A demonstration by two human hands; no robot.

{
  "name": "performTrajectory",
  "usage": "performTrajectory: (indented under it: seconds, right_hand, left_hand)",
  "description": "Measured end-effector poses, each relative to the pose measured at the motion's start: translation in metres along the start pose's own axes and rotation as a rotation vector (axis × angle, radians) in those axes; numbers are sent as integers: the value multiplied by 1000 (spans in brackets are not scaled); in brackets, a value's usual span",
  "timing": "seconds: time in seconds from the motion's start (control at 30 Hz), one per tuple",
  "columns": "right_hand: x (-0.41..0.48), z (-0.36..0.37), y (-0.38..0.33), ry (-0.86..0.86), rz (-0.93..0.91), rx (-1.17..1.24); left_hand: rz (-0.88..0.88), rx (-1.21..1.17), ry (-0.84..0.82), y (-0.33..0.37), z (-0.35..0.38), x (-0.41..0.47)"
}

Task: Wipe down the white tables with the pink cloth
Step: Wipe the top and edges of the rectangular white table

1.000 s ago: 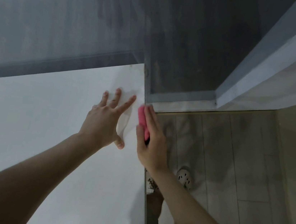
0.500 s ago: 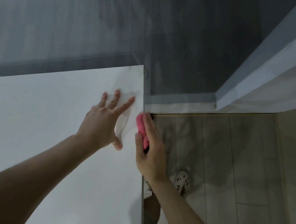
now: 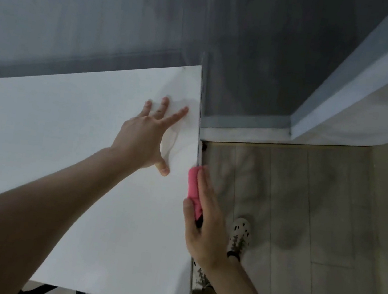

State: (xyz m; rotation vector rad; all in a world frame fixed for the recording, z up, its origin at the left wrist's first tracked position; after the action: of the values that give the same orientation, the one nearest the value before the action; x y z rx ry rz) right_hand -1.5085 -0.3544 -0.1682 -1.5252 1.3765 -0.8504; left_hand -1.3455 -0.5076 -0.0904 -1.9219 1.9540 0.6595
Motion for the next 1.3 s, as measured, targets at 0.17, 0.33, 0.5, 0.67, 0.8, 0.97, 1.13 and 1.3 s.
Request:
performTrajectory:
  seconds: [0.17,0.33,0.5,0.67,0.8,0.97,1.13,1.3]
  right_hand:
    - [77,-8,-16,3,9,14]
    - [188,-10,-23,95,36,-160]
    - [72,-1,-16,120,32,-84]
    - [-115,8,0,59,28,-101]
    - [-70,5,-9,75,20,-83]
    - [94,-4,-24,134,37,-188]
    - [45,2,-13,153,42,-74]
    - [-154,16,4,82,59,38]
  left_hand:
    - [15,-21,9,-2,1,-1]
    - [12,-227,271,-12,16,-39]
    - [144,-228,575,-11,87,-122]
    - [253,-256,599,-10,165,-172]
    - [292,-326,680,-12,185,-170]
    - [308,-329,742,-21,193,-164]
    - [303,-304,750,-24,193,-162]
    - [300,-293,726,-21,194,-164]
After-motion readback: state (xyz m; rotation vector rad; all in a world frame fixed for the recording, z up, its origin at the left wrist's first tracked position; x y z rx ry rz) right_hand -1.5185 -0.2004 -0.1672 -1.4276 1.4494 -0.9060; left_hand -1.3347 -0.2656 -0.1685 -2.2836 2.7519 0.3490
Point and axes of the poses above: each hand's wrist, its own x-axis towards the middle knuckle, its own z-axis out of the palm, y = z × x, the point moved 3 cm from there along x, towards the middle knuckle, and after that the axes turned 9 degrees about -x, right-handed, at the moved point
